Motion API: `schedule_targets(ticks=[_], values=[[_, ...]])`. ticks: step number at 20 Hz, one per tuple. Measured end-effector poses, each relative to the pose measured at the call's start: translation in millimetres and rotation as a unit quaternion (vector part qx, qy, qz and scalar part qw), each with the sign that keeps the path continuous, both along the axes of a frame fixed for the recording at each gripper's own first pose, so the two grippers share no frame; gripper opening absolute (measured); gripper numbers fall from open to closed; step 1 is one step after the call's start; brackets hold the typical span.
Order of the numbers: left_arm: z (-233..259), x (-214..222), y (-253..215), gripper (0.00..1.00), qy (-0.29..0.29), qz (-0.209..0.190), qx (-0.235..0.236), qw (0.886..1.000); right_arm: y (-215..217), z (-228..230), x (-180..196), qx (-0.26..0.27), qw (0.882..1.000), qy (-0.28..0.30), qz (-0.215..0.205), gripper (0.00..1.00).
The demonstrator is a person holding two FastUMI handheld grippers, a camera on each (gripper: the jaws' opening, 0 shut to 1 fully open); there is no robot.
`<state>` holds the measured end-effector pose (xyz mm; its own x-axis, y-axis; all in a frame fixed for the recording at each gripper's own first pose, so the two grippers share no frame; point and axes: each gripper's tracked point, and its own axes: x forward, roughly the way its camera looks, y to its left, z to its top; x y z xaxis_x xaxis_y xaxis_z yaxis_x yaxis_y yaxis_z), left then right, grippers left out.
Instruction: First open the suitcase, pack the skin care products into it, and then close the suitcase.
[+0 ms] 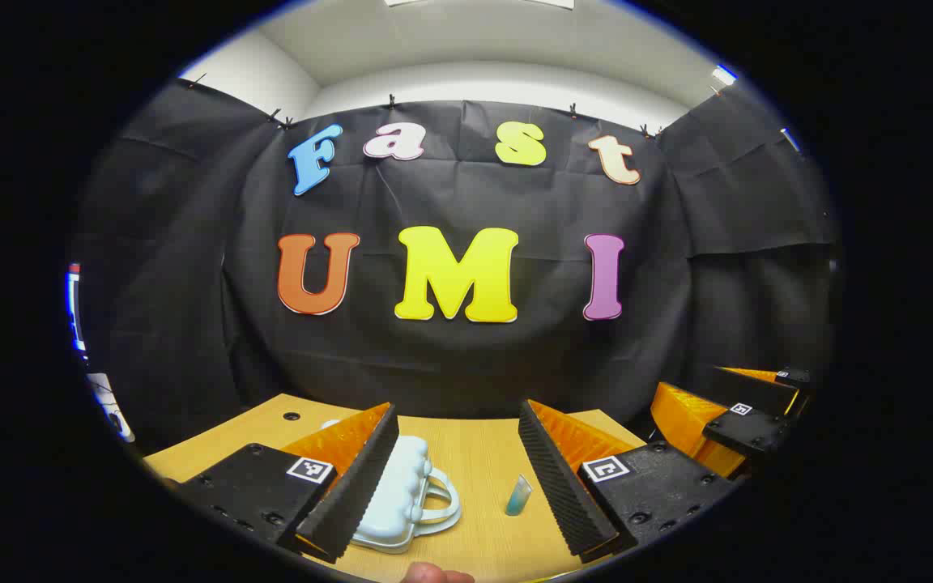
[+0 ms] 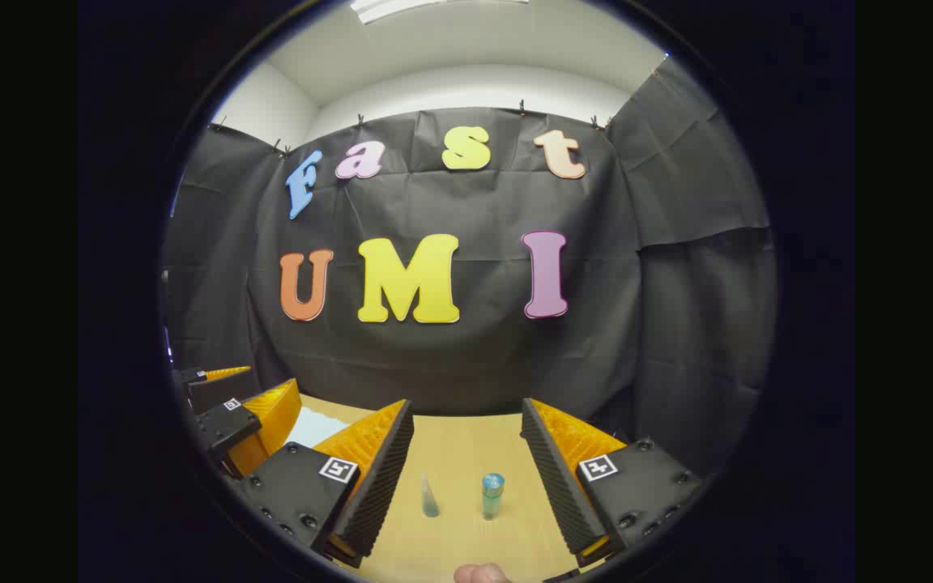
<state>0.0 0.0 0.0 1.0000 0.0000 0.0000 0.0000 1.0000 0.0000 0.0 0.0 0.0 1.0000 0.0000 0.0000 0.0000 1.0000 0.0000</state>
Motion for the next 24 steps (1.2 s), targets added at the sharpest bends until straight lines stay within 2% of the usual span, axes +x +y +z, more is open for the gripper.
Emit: schedule_targets(ticks=[4,12,17,19,21,24], values=[[-5.0,8.4,3.5,0.95,0.005,0.014,0.008,1.000,-4.5,-7.3,9.0,0.005,1.000,0.009,-0.003,0.81],[-8.9,21.5,-13.9,0.96,0.004,-0.001,0.007,1.000,-19.8,-12.1,25.9,-0.003,1.000,0.014,-0.008,0.81],[-19.3,25.4,-19.5,0.96,0.016,-0.009,0.023,1.000,-17.9,-14.4,29.5,-0.010,1.000,0.015,0.002,0.81],[-20.5,28.3,-20.3,0.96,0.018,-0.014,0.039,0.999,-17.9,-16.3,30.4,-0.009,1.000,0.019,0.004,0.81],[-28.6,34.0,-26.1,0.95,0.026,-0.039,0.050,0.998,-22.5,-21.2,30.7,-0.009,1.000,0.023,0.002,0.81],[-67.6,48.2,-15.0,0.99,0.077,-0.081,0.154,0.982,-47.6,-31.1,30.7,-0.012,0.999,0.035,-0.020,0.81]])
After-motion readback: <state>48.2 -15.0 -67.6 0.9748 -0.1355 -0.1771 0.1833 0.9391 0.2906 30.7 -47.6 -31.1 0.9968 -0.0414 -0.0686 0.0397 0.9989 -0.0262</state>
